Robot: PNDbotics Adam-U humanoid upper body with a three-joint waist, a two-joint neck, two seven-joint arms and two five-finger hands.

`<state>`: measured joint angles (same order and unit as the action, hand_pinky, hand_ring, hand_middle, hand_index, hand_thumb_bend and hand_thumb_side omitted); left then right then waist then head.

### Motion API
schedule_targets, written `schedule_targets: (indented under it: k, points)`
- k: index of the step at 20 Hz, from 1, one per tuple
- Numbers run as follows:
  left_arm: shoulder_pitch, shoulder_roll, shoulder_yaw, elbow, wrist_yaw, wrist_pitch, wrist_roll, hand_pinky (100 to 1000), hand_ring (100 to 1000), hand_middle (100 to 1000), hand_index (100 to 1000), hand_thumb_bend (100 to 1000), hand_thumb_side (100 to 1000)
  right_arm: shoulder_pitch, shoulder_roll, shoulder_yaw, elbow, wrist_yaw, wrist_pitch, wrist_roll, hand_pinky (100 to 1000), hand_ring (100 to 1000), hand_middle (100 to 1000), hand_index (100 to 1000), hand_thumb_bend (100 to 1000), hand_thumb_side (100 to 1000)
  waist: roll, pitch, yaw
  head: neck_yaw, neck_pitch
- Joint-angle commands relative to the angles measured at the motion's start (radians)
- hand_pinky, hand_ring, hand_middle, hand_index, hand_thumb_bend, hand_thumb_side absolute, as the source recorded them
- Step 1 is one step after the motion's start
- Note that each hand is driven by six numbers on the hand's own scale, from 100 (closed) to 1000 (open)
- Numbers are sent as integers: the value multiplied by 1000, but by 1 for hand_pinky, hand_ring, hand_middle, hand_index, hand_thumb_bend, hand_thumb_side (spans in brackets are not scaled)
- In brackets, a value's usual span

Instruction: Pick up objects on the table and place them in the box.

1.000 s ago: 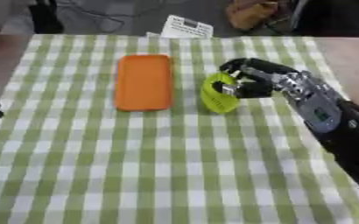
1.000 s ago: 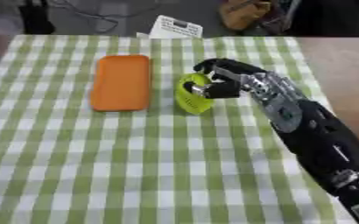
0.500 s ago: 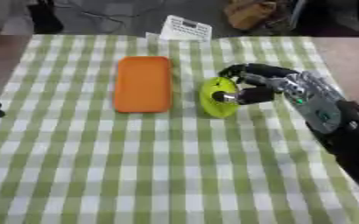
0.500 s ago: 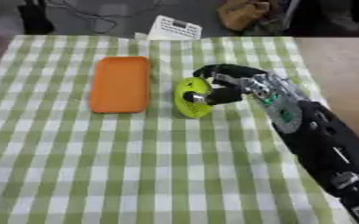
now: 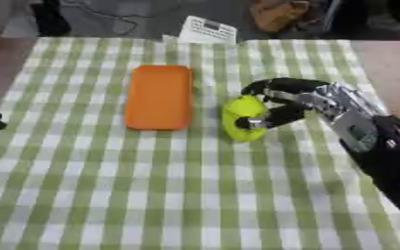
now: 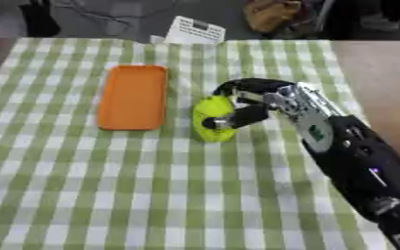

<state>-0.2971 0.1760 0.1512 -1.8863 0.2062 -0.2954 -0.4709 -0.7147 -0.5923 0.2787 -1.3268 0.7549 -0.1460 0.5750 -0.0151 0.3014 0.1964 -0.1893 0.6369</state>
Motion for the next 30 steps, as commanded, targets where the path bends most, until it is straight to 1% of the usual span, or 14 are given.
schedule_targets:
  k: [1,5,6,7,8,9,10,13,14,17,18,19,22,30]
  points:
    - [-10,21,-2,-10,-1,-3,-4,652,676,713,768,143,976,-11,-9,5,-16,77,-2,-27,809,931,976,982,602,867,2,5,-1,3,-11]
    - [-9,21,-1,-10,-1,-3,-4,652,676,713,768,143,976,-8,-7,6,-17,123,-8,-53,761,896,973,981,574,786,2,5,-1,4,-10]
    - [-9,21,-1,-10,-1,-3,-4,652,677,714,768,143,976,-7,-7,7,-17,131,-9,-59,697,856,962,970,549,720,2,4,-2,4,-10]
    - [-9,21,-1,-9,-1,-3,-4,652,677,714,768,143,976,-7,-6,7,-17,136,-10,-63,697,856,962,970,549,720,3,4,-2,4,-10]
    - [-8,21,-1,-9,-1,-3,-4,652,677,714,768,143,976,-6,-6,7,-16,141,-10,-66,568,774,938,950,494,529,3,4,-2,5,-10]
    - [-8,21,-1,-9,-1,-3,-4,652,677,714,768,143,976,-5,-6,7,-16,145,-9,-69,568,774,938,950,494,529,4,4,-2,5,-10]
    - [-8,21,-1,-9,-1,-3,-4,652,677,714,768,143,976,-4,-6,8,-16,149,-8,-71,475,724,928,943,465,387,4,4,-2,5,-10]
    - [-8,21,-1,-9,0,-4,-4,652,677,714,768,143,976,-2,-6,9,-16,157,-4,-73,446,704,923,939,455,333,6,4,-3,6,-11]
    - [-8,21,-1,-9,0,-4,-4,652,677,715,768,142,975,-2,-6,8,-16,156,-1,-75,249,554,865,904,340,100,6,4,-4,6,-11]
    - [-8,20,-1,-9,1,-4,-4,652,677,715,768,142,975,2,-6,8,-16,142,11,-93,214,524,848,894,314,100,8,3,-6,7,-11]
    - [-8,20,-1,-9,1,-4,-5,652,678,716,768,142,975,2,-5,6,-18,134,13,-100,161,478,792,865,250,100,9,3,-6,7,-11]
    - [-7,20,0,-8,1,-5,-5,652,678,716,768,142,975,4,-4,3,-22,117,15,-112,161,478,792,865,250,100,10,2,-7,8,-12]
    - [-7,20,0,-8,2,-5,-5,653,678,716,768,143,974,5,-8,-5,-38,67,26,-150,101,415,690,826,192,100,10,1,-8,8,-13]
    - [-7,20,0,-7,1,-3,-6,653,679,718,768,143,974,5,-25,-26,-98,24,70,-284,100,336,551,795,198,100,8,-2,-9,10,-15]
